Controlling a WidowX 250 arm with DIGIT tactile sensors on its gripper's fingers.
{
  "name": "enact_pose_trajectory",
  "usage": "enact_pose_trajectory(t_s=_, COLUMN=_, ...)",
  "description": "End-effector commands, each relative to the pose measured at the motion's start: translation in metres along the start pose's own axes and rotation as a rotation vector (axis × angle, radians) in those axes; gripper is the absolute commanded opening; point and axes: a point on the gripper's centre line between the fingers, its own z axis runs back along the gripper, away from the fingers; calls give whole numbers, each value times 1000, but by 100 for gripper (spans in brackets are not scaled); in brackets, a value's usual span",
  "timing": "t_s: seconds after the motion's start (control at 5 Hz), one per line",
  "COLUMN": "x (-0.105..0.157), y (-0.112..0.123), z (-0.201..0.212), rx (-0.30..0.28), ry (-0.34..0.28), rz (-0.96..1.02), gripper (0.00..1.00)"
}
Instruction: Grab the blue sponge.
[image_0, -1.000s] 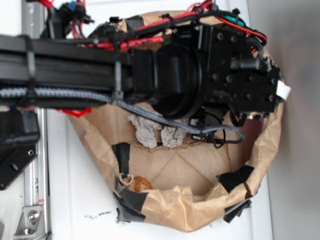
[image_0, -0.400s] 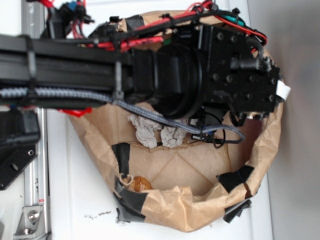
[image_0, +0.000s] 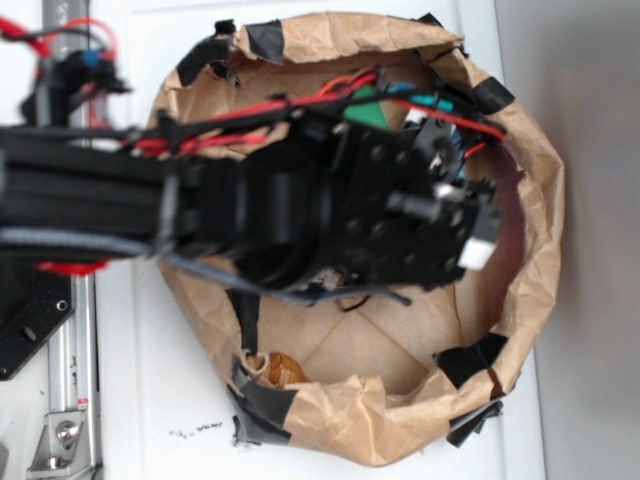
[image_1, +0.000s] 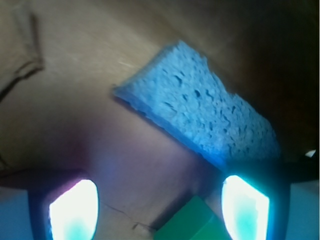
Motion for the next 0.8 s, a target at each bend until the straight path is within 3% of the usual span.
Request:
enact_pose_trajectory(t_s=0.0, x=4, y=17, z=13, rx=-49, ry=-128, rz=-48, gripper=100)
enact_pose_trajectory(t_s=0.2, x=3, y=30, z=13, rx=-106, ry=-168, rz=-60, gripper=100)
enact_pose_trajectory(t_s=0.6, x=13, y=32, z=-4, rx=-102, ry=-142, rz=-101, gripper=100)
